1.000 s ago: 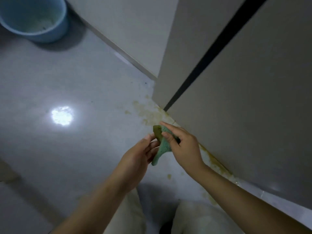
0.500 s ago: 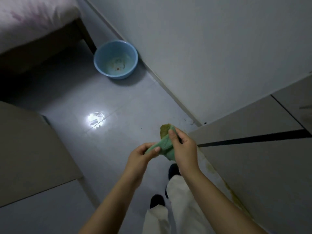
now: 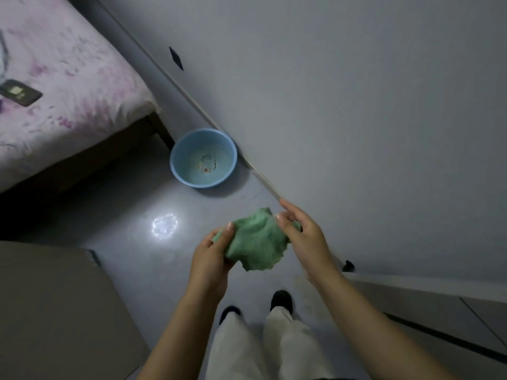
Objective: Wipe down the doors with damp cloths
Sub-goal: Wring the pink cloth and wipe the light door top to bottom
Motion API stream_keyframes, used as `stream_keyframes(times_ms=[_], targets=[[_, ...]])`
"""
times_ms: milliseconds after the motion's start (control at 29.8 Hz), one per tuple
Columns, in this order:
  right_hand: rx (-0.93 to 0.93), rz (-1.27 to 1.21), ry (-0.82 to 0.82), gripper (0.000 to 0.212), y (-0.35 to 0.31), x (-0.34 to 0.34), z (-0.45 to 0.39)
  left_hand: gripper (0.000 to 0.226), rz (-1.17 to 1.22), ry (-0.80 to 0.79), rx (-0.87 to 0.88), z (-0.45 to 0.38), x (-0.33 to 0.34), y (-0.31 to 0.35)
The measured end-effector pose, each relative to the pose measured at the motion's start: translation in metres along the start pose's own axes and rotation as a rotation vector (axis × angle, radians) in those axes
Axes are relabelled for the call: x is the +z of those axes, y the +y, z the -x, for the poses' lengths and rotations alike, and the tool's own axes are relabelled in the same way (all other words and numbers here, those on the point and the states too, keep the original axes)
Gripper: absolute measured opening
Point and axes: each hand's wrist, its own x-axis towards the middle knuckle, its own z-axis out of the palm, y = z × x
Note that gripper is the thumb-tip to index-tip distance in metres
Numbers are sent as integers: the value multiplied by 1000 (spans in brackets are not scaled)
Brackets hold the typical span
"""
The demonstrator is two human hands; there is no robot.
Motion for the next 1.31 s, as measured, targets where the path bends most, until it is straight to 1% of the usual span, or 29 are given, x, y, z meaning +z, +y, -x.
stream_keyframes(times_ms=[101,202,269,369,437,470,537,638,773,873,907,1008,1108,1142,1209,1310], targets=[[-7,72,-30,29,-36,2,-23,32,11,-53,6,-30,6,49],[-42,98,33,29,-70,9,-38,51,-73,-155,-2,-59,12,94],[-57,107,85,30,-92,14,-42,57,-190,-251,25,-75,15,121],[-60,40,125,30,-123,21,-44,62,-442,-434,141,-91,20,155],[-65,-26,110,31,-143,28,-46,58,-681,-540,232,-97,29,173],[-70,-46,99,32,-152,30,-47,53,-752,-591,283,-98,35,179],[-84,-42,95,33,-168,33,-50,44,-730,-665,347,-96,50,189],[-126,-15,155,28,-190,31,-52,39,-639,-685,370,-93,72,199],[-187,-65,245,11,-212,22,-54,42,-543,-808,342,-90,90,210],[-232,-69,323,11,-222,13,-51,52,-578,-870,368,-85,103,216],[-243,-66,350,10,-224,11,-49,52,-600,-893,391,-83,107,217],[-274,-5,449,12,-228,9,-42,40,-622,-955,415,-73,116,215],[-301,85,577,17,-228,7,-35,16,-642,-918,455,-65,125,210],[-325,146,629,16,-228,5,-33,14,-657,-911,478,-64,127,210],[-361,270,716,15,-227,-1,-27,19,-673,-923,500,-62,132,211],[-353,285,763,5,-225,-9,-19,34,-690,-984,481,-58,139,214]])
